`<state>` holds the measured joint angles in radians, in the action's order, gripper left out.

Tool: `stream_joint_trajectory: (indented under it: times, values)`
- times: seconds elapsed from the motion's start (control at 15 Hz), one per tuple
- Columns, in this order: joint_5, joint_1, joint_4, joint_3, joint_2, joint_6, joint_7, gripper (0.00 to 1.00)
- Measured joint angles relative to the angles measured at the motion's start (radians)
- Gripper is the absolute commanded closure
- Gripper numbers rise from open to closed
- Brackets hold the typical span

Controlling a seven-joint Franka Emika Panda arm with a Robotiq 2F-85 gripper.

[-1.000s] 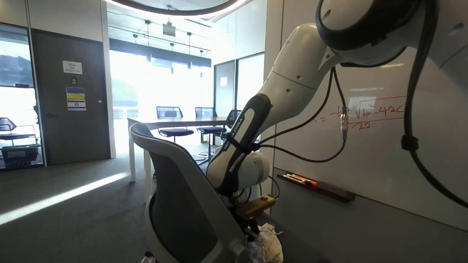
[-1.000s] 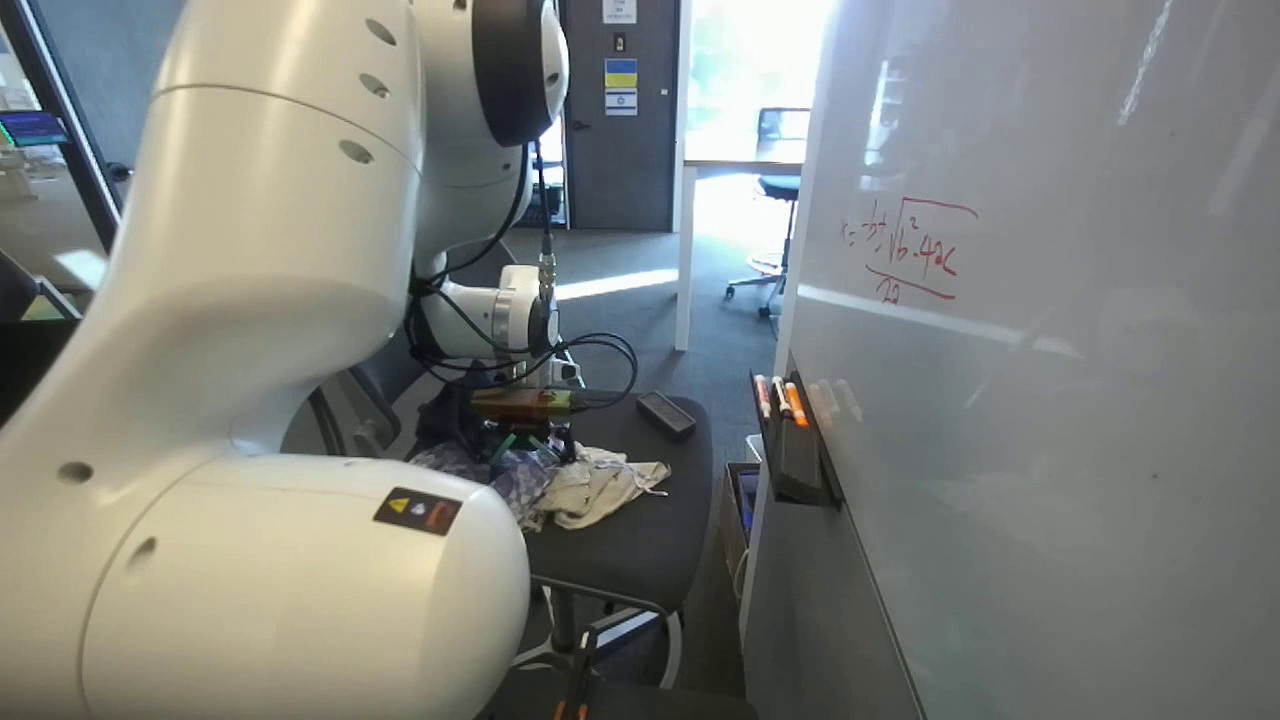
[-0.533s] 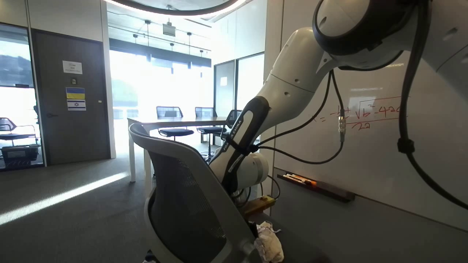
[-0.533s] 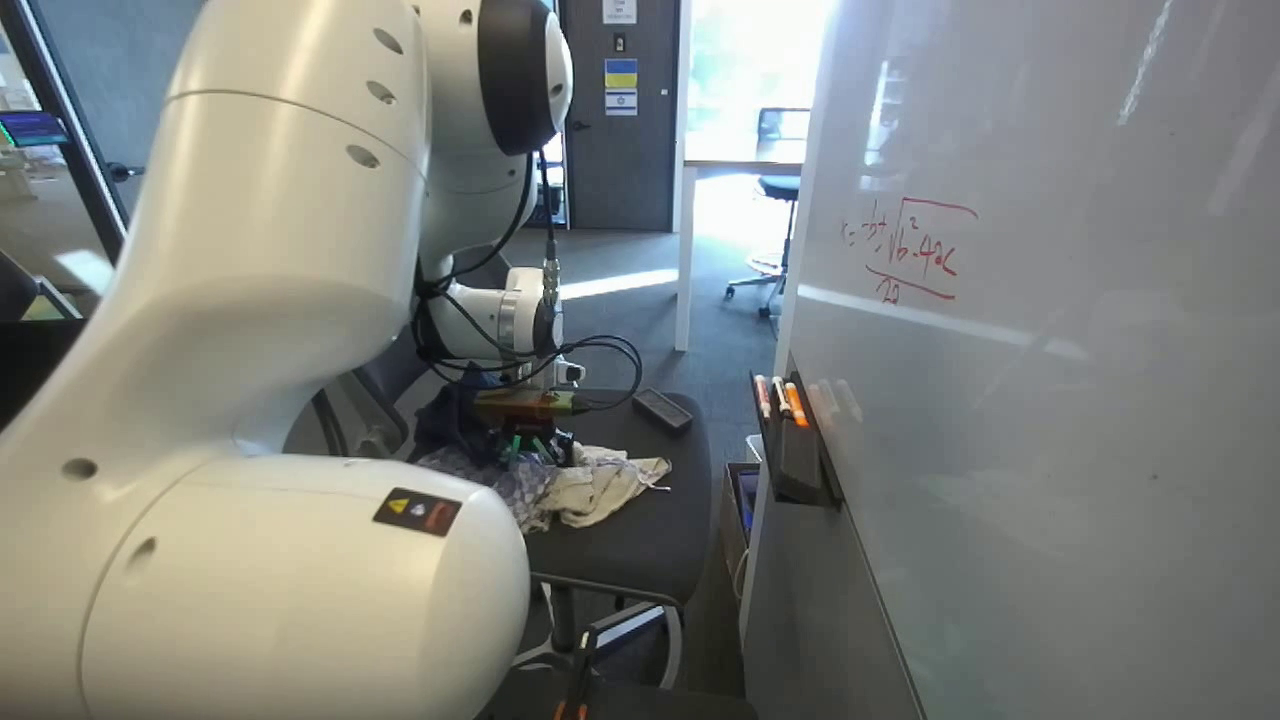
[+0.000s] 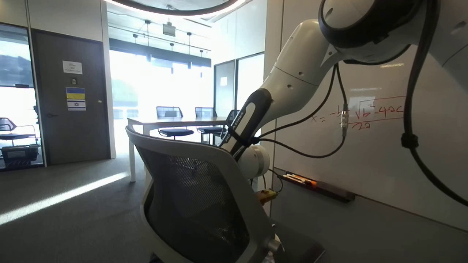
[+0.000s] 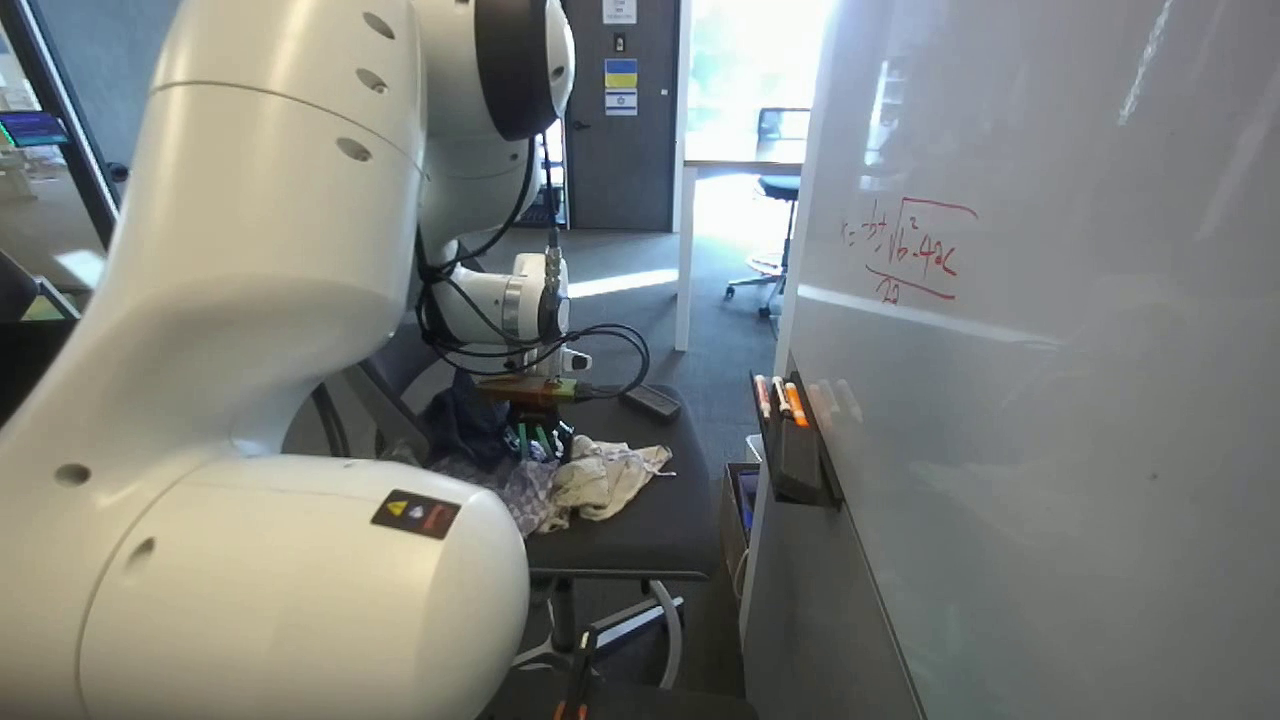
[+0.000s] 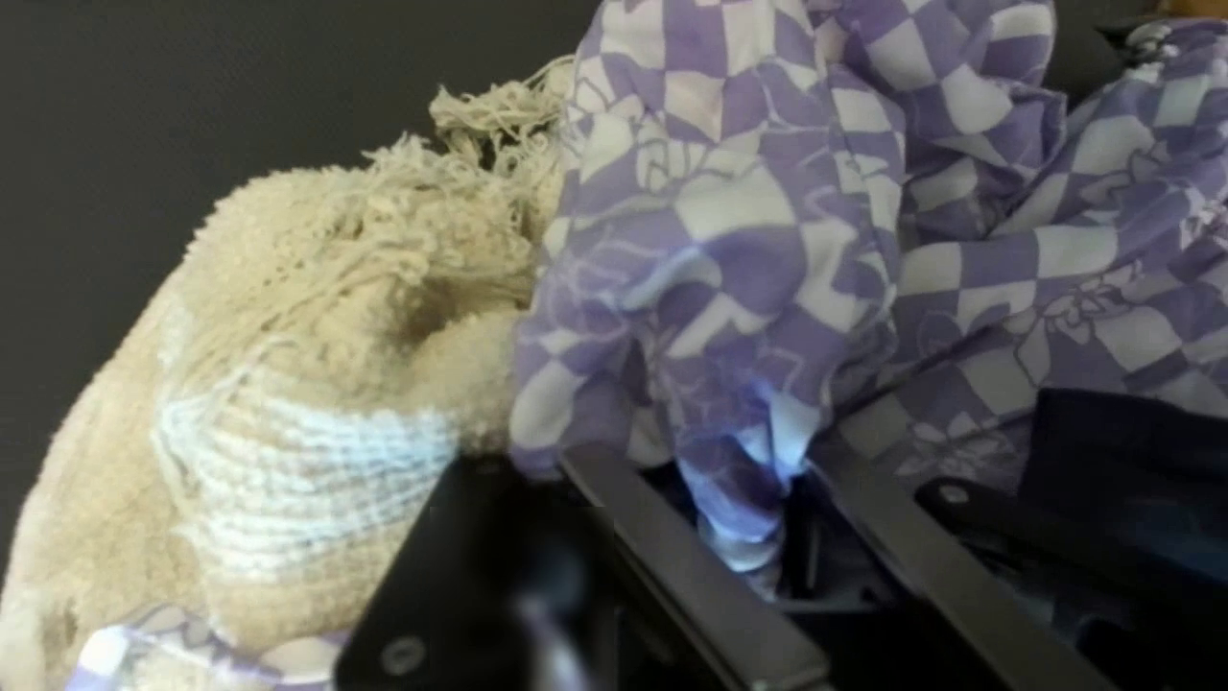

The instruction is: Put the shirts on the top part of the chair

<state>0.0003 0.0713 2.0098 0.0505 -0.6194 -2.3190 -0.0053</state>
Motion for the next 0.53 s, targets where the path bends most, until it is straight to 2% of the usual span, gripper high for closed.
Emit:
stream_joint_trajectory:
  times: [0.53]
  values:
    - [0.0, -0.004, 0.066, -0.032, 0.209, 0.018, 0.05, 0.99]
